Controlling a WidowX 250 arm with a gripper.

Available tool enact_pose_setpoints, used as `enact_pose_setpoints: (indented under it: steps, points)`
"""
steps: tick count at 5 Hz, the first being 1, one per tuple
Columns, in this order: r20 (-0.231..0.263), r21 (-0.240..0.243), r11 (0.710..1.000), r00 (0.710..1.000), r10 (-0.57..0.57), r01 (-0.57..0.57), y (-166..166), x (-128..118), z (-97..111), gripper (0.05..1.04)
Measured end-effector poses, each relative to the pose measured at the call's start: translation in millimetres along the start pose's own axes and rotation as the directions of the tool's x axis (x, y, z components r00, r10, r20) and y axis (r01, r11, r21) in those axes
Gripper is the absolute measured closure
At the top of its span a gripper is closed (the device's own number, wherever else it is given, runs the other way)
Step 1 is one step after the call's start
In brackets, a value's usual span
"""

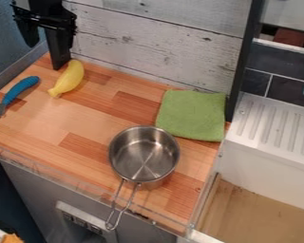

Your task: Move the green cloth to the middle lower side of the table

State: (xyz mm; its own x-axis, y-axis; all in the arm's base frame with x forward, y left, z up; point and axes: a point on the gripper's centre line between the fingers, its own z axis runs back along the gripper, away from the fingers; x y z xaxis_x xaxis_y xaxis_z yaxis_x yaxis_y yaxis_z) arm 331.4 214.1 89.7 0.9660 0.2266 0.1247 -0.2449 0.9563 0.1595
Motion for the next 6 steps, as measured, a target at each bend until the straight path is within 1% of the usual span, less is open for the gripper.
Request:
enact_pose_setpoints:
  steps: [1, 2, 3, 4, 5, 6]
  points:
    - [-0.040, -0.018, 1.000, 0.999, -0.002, 0.002, -4.2, -5.1, -14.5, 0.084]
    - [-0.080, -0.075, 0.995, 0.994, -0.074, 0.068, -42.8, -17.7, -25.7, 0.084]
    - [-0.051, -0.030, 0.982, 0.981, -0.186, 0.185, -76.4, -20.6, -11.4, 0.084]
    - [-0.024, -0.066, 0.970, 0.971, -0.238, 0.236, -107.9, -27.6, -11.2, 0.084]
    - [0.004, -0.085, 0.938, 0.942, -0.336, 0.335, -143.4, -25.4, -5.1, 0.084]
    - [0.051, -0.106, 0.904, 0.910, -0.412, 0.415, -176.2, -22.8, 1.7, 0.084]
